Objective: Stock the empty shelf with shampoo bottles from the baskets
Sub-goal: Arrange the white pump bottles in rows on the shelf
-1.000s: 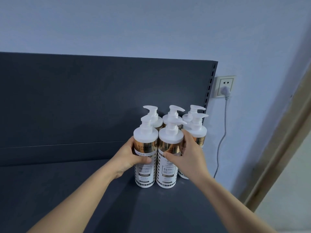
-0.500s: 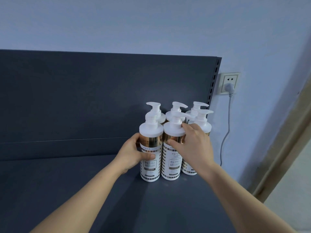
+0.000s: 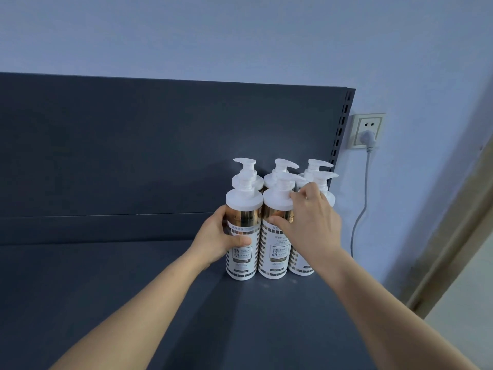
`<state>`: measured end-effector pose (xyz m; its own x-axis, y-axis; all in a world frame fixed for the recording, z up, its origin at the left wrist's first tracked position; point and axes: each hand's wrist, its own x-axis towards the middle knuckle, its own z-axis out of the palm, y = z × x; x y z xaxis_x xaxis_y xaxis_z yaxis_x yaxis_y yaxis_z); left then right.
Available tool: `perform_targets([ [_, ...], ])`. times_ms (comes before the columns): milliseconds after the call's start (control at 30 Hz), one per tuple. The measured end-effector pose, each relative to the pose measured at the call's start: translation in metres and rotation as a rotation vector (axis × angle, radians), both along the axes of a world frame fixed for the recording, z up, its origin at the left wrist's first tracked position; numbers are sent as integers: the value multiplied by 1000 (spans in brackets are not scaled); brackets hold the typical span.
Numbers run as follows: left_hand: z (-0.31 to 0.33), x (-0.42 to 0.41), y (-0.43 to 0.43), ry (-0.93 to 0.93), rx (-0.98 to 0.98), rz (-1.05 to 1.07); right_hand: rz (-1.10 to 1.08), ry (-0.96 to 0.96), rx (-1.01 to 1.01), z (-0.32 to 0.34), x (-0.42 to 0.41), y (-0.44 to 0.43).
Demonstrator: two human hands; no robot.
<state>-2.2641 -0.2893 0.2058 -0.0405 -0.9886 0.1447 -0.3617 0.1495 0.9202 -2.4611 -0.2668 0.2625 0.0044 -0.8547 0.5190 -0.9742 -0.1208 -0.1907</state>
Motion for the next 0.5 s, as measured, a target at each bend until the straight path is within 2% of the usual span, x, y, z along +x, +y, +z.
perform_targets([
  [200,3,-3,6,-59,-5,4,39,-45,-13,-4,-4,2],
  [300,8,-4,11,-125,-6,1,80,-170,-103,-8,-7,9],
  [400,12,-1,18,-259,-20,27,198,-150,-213,-14,-3,18],
  [500,15,8,29,-484,2,91,329,-56,-199,-20,11,27],
])
